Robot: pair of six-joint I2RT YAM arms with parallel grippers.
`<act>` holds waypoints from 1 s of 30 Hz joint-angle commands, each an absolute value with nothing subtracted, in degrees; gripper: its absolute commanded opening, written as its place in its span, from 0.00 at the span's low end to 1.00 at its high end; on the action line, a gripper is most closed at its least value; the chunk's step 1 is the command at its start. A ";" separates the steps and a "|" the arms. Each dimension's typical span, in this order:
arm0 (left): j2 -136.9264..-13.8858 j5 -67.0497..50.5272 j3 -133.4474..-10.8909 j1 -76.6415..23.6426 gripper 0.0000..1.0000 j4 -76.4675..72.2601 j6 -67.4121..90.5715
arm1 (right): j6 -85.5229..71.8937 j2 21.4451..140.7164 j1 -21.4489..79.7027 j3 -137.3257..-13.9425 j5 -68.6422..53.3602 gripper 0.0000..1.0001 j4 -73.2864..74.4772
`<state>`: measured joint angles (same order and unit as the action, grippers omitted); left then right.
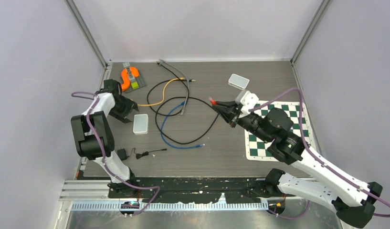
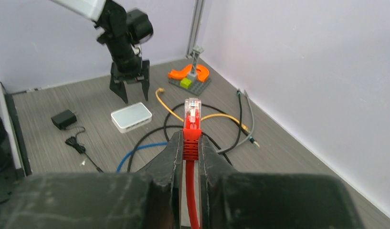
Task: Insert the plug into the switch port
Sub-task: Move the switch port to the center of the board, then insert the connector into the switch port.
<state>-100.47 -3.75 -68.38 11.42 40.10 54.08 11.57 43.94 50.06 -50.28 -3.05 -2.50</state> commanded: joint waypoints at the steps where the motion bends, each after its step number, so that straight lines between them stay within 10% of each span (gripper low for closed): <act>1: -96.75 -4.71 -68.70 10.62 0.64 39.28 46.15 | 16.52 49.15 50.01 -52.79 -0.36 0.05 -1.93; 30: -101.38 -11.89 -66.06 12.47 0.53 40.90 30.29 | 33.53 107.88 53.64 -79.87 -8.96 0.05 3.96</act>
<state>-99.98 -9.30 -64.49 12.14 40.18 32.27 34.37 105.03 52.03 -75.88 -6.61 5.63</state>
